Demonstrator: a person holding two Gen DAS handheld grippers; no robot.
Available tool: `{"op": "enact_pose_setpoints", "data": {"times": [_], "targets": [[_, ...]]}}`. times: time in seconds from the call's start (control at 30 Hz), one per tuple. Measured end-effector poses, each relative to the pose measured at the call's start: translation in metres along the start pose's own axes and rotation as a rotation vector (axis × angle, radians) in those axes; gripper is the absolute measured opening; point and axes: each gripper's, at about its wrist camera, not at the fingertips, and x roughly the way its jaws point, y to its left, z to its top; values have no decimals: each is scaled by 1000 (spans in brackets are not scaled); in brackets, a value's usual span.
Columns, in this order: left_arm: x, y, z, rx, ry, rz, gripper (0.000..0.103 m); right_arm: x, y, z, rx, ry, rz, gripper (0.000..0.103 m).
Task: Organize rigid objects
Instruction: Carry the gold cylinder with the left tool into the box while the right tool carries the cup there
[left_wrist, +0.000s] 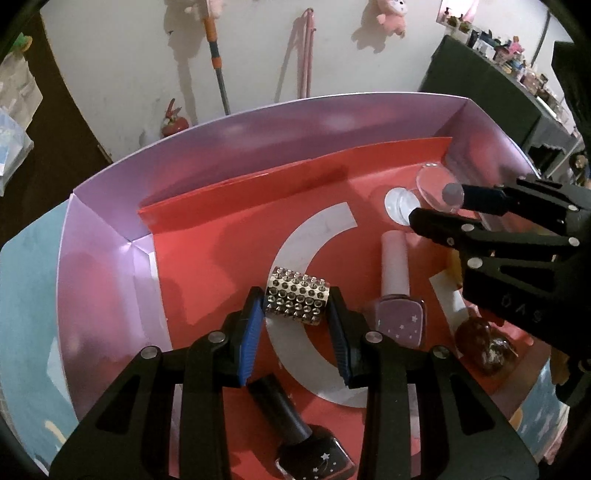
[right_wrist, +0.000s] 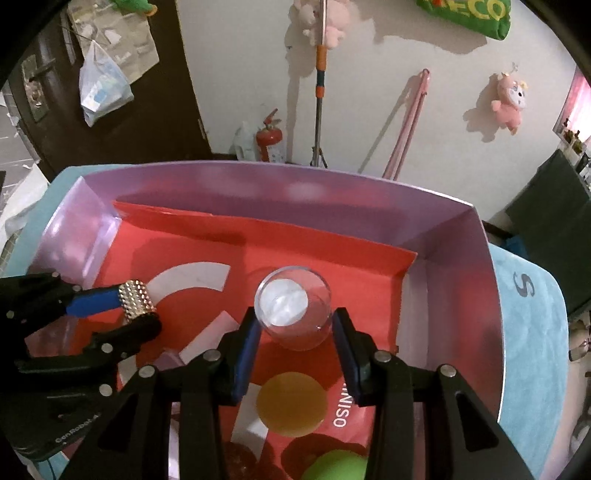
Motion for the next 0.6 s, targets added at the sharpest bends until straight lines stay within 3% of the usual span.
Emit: {"op": "enact_pose_setpoints", "data": {"times": [0.6], "targets": [[0,-4,-7,7,-12,-15,33,4,-5,-4,18,22,15,42]]}}
